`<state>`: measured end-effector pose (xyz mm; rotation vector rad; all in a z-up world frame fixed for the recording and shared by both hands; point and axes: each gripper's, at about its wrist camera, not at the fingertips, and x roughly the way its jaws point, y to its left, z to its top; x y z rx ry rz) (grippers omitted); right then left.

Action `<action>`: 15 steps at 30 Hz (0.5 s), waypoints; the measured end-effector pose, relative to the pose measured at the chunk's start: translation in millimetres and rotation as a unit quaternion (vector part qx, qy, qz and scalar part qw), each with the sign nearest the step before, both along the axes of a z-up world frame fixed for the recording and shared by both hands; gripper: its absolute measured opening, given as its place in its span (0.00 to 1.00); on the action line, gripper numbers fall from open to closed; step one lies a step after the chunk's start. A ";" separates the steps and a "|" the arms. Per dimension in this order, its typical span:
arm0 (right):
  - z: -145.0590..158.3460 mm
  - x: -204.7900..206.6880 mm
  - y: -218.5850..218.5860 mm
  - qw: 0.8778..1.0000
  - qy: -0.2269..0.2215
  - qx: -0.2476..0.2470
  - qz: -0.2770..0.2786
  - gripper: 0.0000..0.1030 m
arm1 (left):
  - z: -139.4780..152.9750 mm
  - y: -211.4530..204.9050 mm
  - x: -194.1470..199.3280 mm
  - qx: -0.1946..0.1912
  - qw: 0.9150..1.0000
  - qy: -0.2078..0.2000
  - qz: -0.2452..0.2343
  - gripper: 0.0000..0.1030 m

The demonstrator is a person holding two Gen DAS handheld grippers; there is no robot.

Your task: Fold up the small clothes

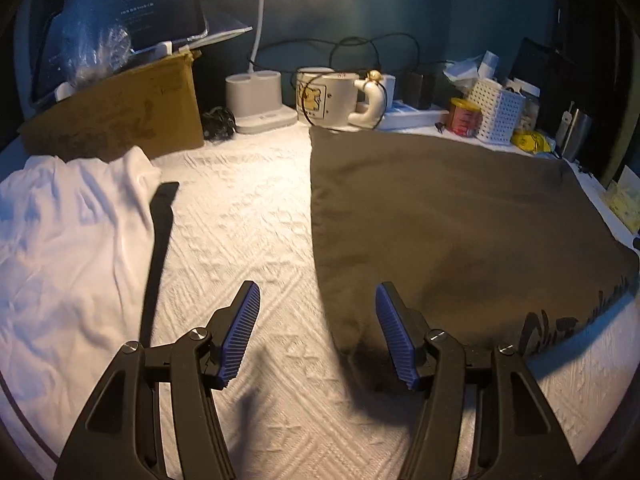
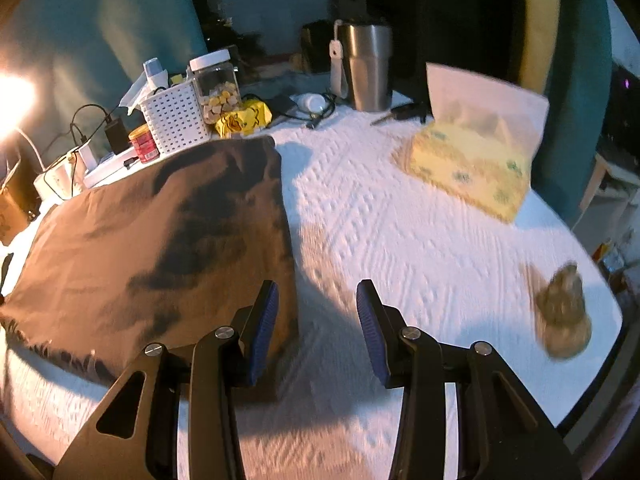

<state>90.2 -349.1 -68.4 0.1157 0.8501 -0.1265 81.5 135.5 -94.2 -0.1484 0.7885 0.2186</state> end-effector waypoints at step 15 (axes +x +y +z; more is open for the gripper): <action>-24.1 -32.6 3.2 0.993 -0.016 0.119 -0.006 0.42 | -13.0 -3.4 -6.4 -0.054 0.998 0.032 0.017 0.59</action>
